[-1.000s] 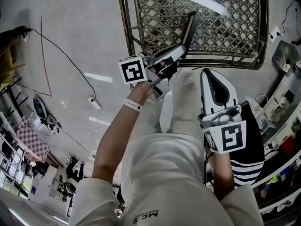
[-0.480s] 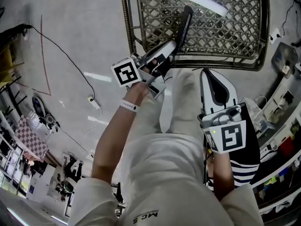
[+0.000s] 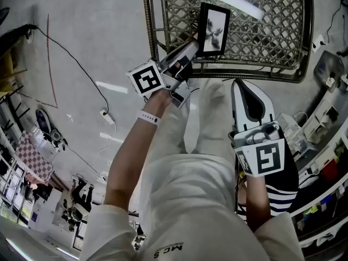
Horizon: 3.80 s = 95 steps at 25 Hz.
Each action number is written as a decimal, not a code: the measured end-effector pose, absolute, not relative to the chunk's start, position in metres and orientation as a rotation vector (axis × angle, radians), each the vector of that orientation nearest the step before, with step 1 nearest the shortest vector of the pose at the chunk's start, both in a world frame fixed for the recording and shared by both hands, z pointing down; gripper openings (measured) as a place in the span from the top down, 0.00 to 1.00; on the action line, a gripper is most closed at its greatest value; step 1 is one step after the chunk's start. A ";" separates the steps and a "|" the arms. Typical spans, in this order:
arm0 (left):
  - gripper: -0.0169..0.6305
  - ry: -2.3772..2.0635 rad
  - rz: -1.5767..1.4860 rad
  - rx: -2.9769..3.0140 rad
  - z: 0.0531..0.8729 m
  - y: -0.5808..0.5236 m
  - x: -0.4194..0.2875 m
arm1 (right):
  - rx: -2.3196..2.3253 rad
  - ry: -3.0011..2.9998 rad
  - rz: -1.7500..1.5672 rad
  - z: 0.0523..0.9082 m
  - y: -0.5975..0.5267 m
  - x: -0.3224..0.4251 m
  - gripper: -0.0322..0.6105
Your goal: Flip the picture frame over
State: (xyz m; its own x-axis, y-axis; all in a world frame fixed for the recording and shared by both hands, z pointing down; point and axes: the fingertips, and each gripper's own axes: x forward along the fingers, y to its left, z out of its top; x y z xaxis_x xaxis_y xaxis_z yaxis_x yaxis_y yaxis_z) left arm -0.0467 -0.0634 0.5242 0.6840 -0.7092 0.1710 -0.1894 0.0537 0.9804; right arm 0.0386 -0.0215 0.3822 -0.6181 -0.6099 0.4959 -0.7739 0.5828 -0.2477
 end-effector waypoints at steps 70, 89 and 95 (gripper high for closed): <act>0.94 -1.360 0.263 2.434 0.178 0.022 -0.107 | 1.403 -2.574 0.269 0.184 0.019 0.035 0.93; 0.94 -1.357 0.310 2.539 0.171 0.041 -0.092 | 1.428 -2.542 0.145 0.165 0.033 0.039 0.93; 0.94 -1.360 0.314 2.544 0.171 0.049 -0.092 | 1.443 -2.535 0.162 0.167 0.040 0.042 0.93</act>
State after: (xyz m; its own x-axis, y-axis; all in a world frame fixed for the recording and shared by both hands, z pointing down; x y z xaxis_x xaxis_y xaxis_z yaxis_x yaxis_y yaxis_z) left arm -0.0916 0.0485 0.1706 0.5441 -0.7842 0.2982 -0.8356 -0.5385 0.1087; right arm 0.0415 0.0402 0.1669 -0.4940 -0.8346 0.2437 -0.8588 0.5121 0.0130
